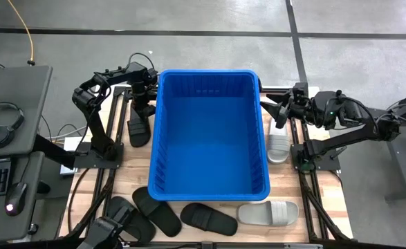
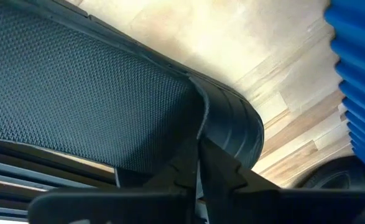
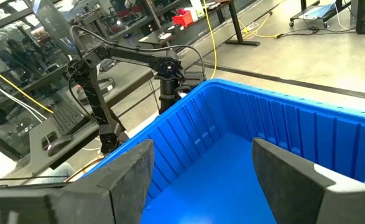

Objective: Pick and place slides into bin
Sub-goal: Put the black slipper into the blue bin

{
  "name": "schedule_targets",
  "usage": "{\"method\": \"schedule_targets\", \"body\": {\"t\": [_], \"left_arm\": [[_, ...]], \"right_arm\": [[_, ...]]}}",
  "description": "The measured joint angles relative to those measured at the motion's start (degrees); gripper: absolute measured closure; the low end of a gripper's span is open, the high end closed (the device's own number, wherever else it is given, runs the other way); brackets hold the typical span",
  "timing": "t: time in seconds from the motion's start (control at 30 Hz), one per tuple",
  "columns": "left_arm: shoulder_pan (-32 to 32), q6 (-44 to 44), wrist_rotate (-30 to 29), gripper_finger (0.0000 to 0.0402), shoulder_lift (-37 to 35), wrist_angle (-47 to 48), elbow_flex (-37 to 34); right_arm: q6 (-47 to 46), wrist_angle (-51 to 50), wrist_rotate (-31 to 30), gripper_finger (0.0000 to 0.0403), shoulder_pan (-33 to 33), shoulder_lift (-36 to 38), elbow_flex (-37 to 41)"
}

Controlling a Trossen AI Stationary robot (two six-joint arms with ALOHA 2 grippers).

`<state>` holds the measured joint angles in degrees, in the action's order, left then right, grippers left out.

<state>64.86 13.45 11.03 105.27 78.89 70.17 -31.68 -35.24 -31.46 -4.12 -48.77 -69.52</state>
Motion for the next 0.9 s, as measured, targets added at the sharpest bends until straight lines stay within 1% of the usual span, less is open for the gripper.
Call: {"method": "schedule_targets", "body": {"t": [0.13, 0.23, 0.47, 0.8, 0.9], "left_arm": [[0.0, 0.92, 0.24, 0.0393, 0.01, 0.54, 0.25], [0.04, 1.31, 1.39, 0.0399, 0.05, 1.31, 0.82], [0.44, 0.43, 1.4, 0.0401, 0.07, 4.25, 3.87], [0.43, -1.31, -2.09, 0.0401, 0.07, 7.17, 9.14], [0.48, -0.82, -2.02, 0.0401, 0.07, 7.84, 10.15]], "right_arm": [[0.0, 0.0, 0.0, 0.0142, 0.01, 0.0, 0.0], [0.0, 0.0, 0.0, 0.0142, 0.01, 0.0, 0.0], [0.17, -0.01, -0.02, 0.0142, 0.0, 0.0, 0.0], [0.17, 0.0, -0.02, 0.0142, 0.01, 0.0, 0.0], [0.2, 0.0, -0.02, 0.0142, 0.0, 0.0, 0.0]]}}
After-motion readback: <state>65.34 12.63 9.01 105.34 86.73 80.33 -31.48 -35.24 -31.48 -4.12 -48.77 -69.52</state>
